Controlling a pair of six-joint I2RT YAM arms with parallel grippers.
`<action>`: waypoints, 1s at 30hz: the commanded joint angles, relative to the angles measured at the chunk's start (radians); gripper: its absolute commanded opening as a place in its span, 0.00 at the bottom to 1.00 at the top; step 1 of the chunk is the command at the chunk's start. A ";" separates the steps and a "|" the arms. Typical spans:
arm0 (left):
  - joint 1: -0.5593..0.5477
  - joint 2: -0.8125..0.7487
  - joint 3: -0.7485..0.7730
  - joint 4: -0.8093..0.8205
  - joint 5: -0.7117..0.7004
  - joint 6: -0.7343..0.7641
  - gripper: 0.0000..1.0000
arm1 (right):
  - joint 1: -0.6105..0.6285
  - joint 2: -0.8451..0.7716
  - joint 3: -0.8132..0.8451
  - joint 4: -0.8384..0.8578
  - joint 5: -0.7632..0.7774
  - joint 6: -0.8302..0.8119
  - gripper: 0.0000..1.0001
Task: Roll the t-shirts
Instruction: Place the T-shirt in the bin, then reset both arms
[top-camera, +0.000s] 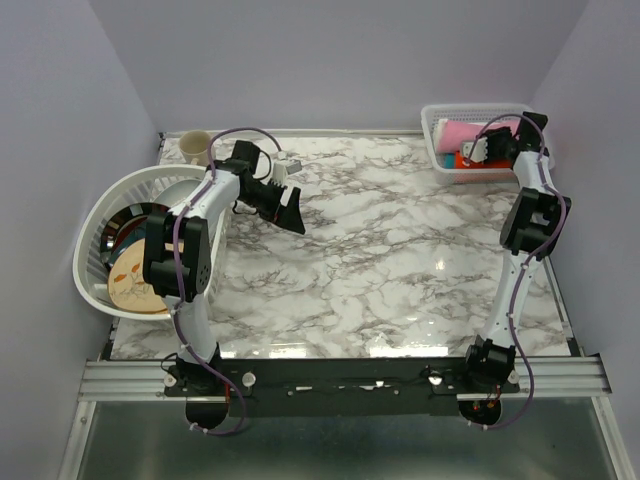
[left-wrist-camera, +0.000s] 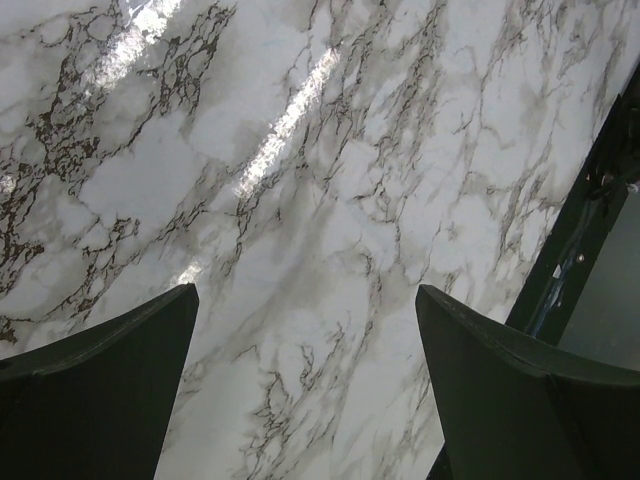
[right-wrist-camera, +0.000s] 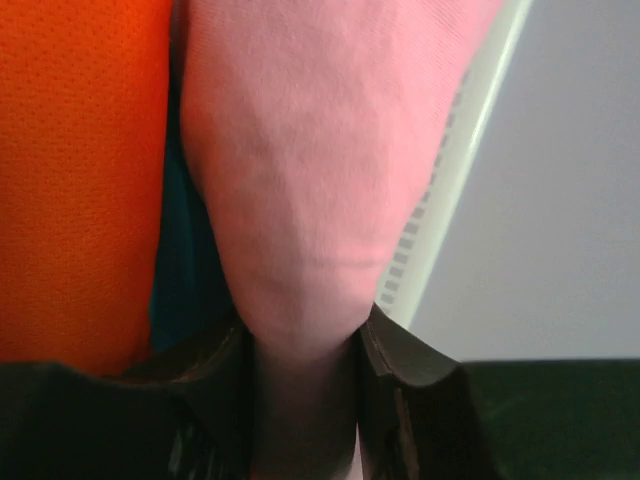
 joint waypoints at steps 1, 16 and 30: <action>-0.003 -0.021 -0.031 0.004 0.002 0.014 0.98 | -0.035 -0.025 -0.091 0.095 0.053 -0.166 0.66; 0.103 -0.110 0.081 -0.079 0.129 0.082 0.98 | -0.037 -0.454 -0.525 0.134 -0.010 0.069 1.00; 0.120 -0.273 0.018 -0.035 0.128 -0.024 0.98 | 0.033 -0.832 -0.681 -0.190 -0.059 0.722 1.00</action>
